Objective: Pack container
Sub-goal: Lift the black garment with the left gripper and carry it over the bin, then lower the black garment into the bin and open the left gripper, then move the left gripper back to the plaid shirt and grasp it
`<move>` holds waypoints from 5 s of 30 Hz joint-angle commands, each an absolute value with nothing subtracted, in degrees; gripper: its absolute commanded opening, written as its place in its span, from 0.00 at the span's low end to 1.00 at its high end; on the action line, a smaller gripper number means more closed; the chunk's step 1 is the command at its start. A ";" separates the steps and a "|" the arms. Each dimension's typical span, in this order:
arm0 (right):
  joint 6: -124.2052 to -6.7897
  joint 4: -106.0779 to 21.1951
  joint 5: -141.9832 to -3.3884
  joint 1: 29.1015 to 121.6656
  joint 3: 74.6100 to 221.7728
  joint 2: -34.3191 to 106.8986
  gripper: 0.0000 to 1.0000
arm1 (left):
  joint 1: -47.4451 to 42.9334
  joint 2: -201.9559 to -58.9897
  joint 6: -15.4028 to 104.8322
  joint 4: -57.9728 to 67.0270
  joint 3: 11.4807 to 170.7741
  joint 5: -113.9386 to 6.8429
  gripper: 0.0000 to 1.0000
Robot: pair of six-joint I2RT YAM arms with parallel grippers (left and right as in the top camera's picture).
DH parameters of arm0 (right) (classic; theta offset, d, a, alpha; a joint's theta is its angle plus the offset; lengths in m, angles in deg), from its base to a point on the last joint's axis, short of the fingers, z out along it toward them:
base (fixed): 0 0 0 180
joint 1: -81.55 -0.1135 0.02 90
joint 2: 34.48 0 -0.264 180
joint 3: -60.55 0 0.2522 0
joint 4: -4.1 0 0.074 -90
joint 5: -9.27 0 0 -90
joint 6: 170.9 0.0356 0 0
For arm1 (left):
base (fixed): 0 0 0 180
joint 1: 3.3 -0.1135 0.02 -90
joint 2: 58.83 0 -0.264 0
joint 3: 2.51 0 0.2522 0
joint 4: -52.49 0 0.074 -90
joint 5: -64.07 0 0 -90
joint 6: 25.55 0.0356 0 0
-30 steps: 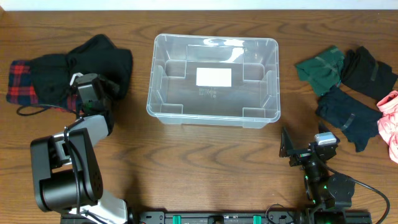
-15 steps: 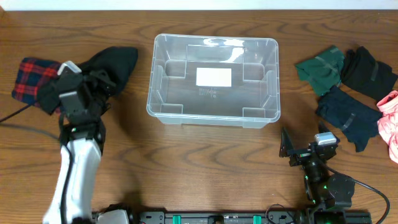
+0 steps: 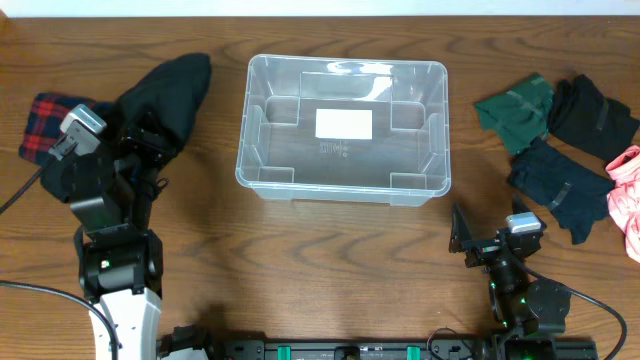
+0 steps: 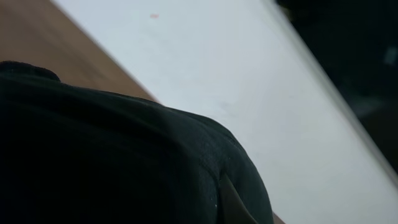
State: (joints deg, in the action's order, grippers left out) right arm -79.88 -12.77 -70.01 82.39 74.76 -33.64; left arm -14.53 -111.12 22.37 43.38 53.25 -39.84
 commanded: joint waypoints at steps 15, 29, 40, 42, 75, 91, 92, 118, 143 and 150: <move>-79.25 -12.88 -69.77 82.65 74.63 -34.06 0.99 | 4.92 -108.60 33.91 43.71 56.72 -38.42 0.06; -79.25 -12.88 -69.75 82.65 74.63 -34.06 0.99 | 24.53 -113.76 42.61 41.17 63.81 -12.48 0.06; -79.25 -12.88 -69.77 82.65 74.63 -34.06 0.99 | 36.11 -128.47 44.31 38.81 73.84 5.68 0.06; -79.25 -12.88 -69.77 82.65 74.63 -34.06 0.99 | 38.19 -130.88 44.31 38.81 75.06 8.26 0.06; -79.25 -12.88 -69.77 82.65 74.63 -34.06 0.99 | 44.68 -146.90 42.71 53.69 75.74 2.97 0.06; -79.22 -12.88 -69.77 82.65 74.63 -34.06 0.99 | 44.99 -152.56 39.94 59.88 75.74 -0.20 0.06; -79.25 -12.88 -69.77 82.65 74.63 -34.06 0.99 | 44.99 -152.82 39.96 59.86 75.74 -0.17 0.06; -79.25 -12.88 -69.77 82.65 74.63 -34.06 0.99 | 44.83 -147.97 40.64 56.19 75.78 0.61 0.73; -79.25 -12.88 -69.77 82.65 74.63 -34.06 0.99 | 23.61 -128.36 45.32 2.48 84.00 -1.48 0.83; -79.25 -12.88 -69.77 82.65 74.63 -34.06 0.99 | 6.93 -129.78 52.53 -1.04 85.86 -3.04 0.93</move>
State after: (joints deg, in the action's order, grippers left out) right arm -79.88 -12.75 -70.01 82.39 74.76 -33.64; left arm 11.35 -128.76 47.96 -0.42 85.14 -2.16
